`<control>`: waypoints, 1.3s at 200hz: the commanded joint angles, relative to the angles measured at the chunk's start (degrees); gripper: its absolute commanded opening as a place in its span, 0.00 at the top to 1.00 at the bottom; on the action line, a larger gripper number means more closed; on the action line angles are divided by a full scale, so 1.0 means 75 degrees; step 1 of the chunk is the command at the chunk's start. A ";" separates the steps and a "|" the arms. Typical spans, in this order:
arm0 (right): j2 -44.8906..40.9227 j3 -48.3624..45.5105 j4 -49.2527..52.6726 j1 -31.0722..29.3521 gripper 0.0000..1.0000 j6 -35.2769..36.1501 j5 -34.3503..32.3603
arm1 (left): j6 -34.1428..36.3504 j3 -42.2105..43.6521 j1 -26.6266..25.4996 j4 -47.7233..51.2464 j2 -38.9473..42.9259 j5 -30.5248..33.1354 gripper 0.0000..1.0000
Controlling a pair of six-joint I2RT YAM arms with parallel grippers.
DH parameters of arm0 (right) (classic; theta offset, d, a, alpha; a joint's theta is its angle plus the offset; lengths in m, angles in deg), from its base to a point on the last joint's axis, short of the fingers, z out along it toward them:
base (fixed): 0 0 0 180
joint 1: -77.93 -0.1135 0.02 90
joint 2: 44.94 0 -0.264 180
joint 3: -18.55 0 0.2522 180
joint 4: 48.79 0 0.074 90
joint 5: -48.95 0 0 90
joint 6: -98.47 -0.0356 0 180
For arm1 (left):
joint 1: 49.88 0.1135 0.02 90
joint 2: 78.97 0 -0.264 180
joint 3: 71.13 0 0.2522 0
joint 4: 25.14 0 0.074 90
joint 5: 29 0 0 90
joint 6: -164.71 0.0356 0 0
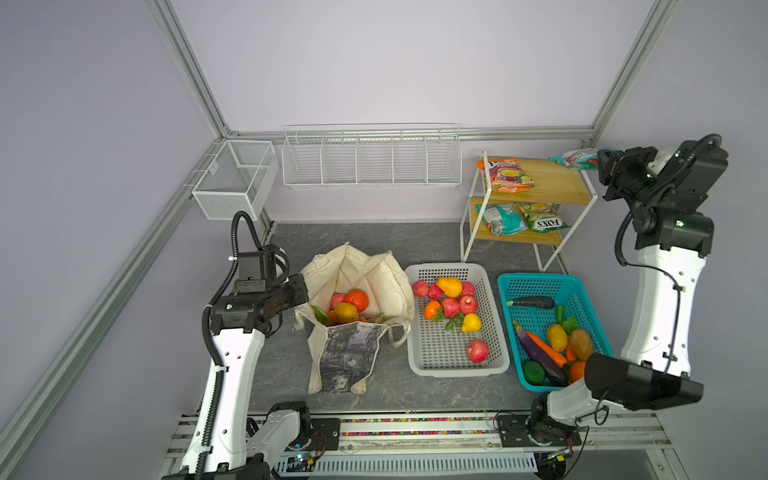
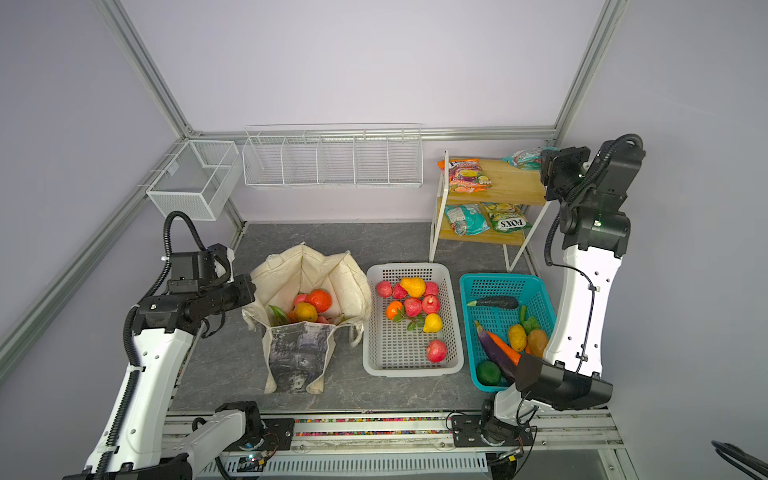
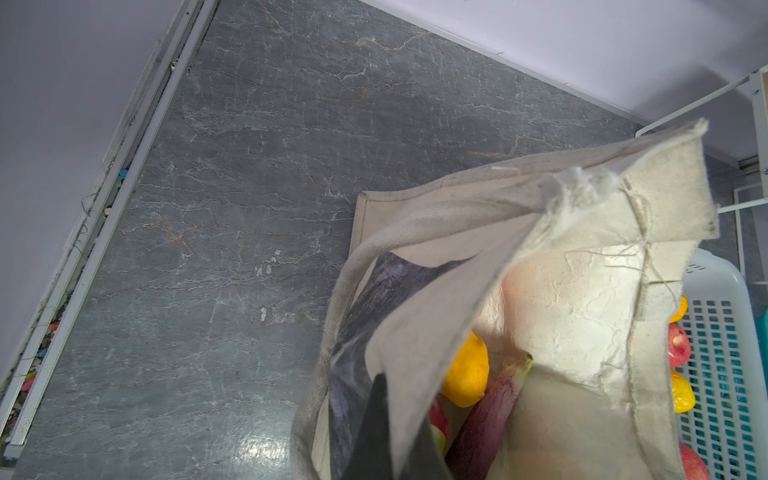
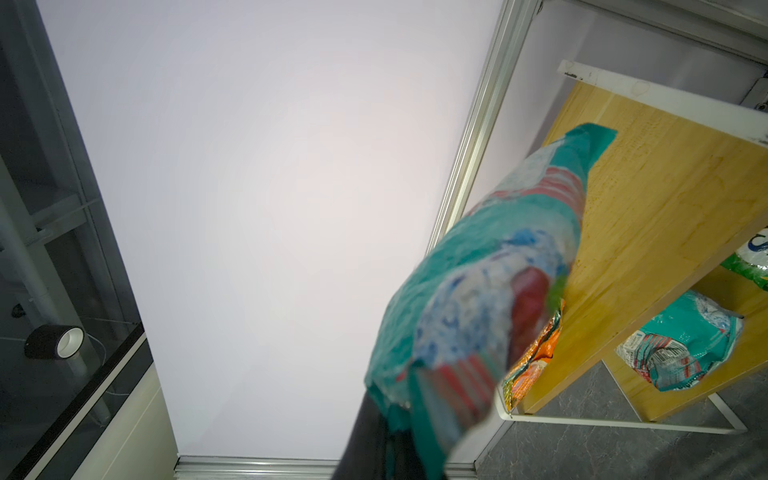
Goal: Place the food into the grocery bag and tie it
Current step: 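Grasp the teal snack bag with the right gripper and lift it off the shelf, then carry the teal snack bag with the right gripper over the tote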
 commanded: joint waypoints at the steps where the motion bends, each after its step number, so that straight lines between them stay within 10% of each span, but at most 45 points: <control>1: -0.0582 -0.0048 -0.0197 -0.0173 0.93 0.0135 0.0126 | 0.0064 0.0067 0.0033 -0.0160 0.0157 -0.0013 1.00; 78: -0.1635 -0.0748 -0.0060 -0.1427 0.93 0.0489 0.0441 | 0.0050 -0.0050 0.0039 -0.0111 0.0036 -0.0035 1.00; 260: -0.0620 -0.2464 0.0685 -0.7468 0.93 0.3788 -0.1122 | -0.0072 -0.0401 0.0033 0.0198 -0.0268 -0.0189 1.00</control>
